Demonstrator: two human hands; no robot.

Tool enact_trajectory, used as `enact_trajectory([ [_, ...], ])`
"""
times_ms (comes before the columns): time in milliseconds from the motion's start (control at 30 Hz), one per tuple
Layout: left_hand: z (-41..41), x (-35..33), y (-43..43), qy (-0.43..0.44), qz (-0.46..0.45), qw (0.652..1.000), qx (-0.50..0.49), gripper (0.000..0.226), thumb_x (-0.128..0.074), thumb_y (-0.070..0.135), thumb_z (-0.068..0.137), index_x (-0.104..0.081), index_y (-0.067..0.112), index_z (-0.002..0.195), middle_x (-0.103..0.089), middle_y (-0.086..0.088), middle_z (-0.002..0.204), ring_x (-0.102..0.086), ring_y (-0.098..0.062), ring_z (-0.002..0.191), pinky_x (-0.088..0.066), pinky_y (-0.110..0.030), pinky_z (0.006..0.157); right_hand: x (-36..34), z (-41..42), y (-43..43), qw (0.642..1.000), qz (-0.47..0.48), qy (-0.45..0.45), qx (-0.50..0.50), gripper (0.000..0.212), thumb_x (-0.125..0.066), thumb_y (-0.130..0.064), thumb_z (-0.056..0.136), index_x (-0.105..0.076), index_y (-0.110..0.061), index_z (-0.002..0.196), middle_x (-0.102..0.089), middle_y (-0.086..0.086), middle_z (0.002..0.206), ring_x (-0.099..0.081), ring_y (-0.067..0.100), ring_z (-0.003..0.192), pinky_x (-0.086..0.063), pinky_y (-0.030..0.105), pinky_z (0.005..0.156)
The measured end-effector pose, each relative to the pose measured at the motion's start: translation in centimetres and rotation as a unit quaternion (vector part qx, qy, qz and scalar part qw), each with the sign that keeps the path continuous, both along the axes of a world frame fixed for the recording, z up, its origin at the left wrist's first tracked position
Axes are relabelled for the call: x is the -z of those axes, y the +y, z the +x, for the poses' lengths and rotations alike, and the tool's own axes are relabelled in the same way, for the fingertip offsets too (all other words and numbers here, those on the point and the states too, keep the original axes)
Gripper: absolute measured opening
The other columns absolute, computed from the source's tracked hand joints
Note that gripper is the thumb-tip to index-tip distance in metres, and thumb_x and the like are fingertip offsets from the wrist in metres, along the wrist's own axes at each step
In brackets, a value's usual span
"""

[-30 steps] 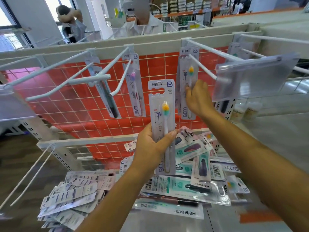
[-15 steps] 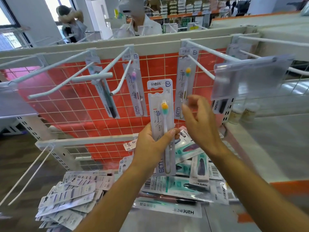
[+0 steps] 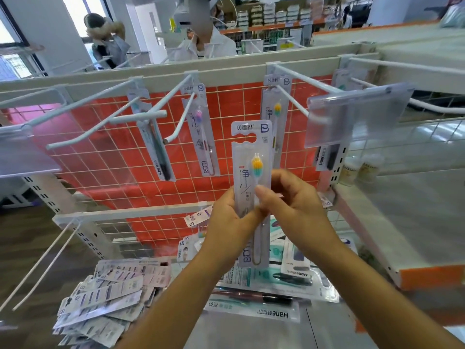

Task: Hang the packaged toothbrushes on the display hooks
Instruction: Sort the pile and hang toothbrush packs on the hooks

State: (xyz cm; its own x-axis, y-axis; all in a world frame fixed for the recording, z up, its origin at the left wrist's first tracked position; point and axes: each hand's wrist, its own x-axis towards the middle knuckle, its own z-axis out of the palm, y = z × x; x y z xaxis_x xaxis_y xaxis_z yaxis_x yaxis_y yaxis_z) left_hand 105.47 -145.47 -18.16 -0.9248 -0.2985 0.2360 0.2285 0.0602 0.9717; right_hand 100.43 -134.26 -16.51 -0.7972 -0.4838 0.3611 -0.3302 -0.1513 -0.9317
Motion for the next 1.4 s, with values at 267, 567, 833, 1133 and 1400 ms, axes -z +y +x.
enact_trajectory([
  [267,0.3,0.0,0.1,0.009,-0.012,1.000,0.026,0.024,-0.072,0.028,0.084,-0.065,0.020,0.106,-0.074,0.003,0.091,-0.071,-0.013,0.087,-0.057,-0.026,0.074,-0.4,0.1,1.1,0.999,-0.040,-0.005,0.028,0.009,-0.059,-0.008,0.091,-0.065,-0.014,0.093,-0.073,0.003,0.091,-0.072,0.017,0.084,-0.058,0.028,0.071],
  [567,-0.1,0.3,0.0,0.004,-0.008,1.000,-0.009,0.029,-0.059,0.032,0.082,-0.064,0.008,0.097,-0.073,-0.007,0.092,-0.070,-0.015,0.083,-0.057,-0.025,0.076,-1.5,0.3,3.2,0.996,-0.051,0.028,0.066,0.023,-0.050,-0.030,0.087,-0.064,-0.011,0.092,-0.070,0.004,0.088,-0.069,0.016,0.079,-0.058,0.026,0.069],
  [833,0.0,0.5,0.0,0.006,-0.010,1.000,-0.001,0.009,-0.057,0.008,0.093,-0.065,0.006,0.094,-0.074,0.000,0.084,-0.069,-0.011,0.079,-0.054,-0.022,0.074,-1.6,1.0,4.2,0.992,-0.079,0.037,0.093,0.018,-0.051,-0.029,0.088,-0.064,-0.016,0.090,-0.070,-0.010,0.079,-0.069,0.009,0.073,-0.055,0.018,0.061],
  [1133,0.4,0.7,0.1,-0.003,-0.013,1.000,-0.020,0.009,-0.057,0.007,0.093,-0.066,0.009,0.092,-0.074,0.000,0.084,-0.069,-0.011,0.079,-0.055,-0.022,0.073,-1.3,1.8,4.5,0.987,-0.097,0.077,0.103,0.012,-0.050,-0.021,0.091,-0.062,-0.020,0.094,-0.071,-0.009,0.087,-0.070,0.012,0.081,-0.056,0.020,0.062],
  [1400,1.0,0.7,-0.1,-0.009,-0.011,1.000,-0.027,0.013,-0.056,0.005,0.094,-0.066,0.011,0.089,-0.074,0.002,0.082,-0.069,-0.010,0.079,-0.055,-0.022,0.074,-0.8,1.8,4.5,0.982,-0.128,0.066,0.125,0.013,-0.051,-0.021,0.096,-0.063,-0.019,0.091,-0.070,-0.008,0.081,-0.069,0.011,0.075,-0.056,0.021,0.061],
])
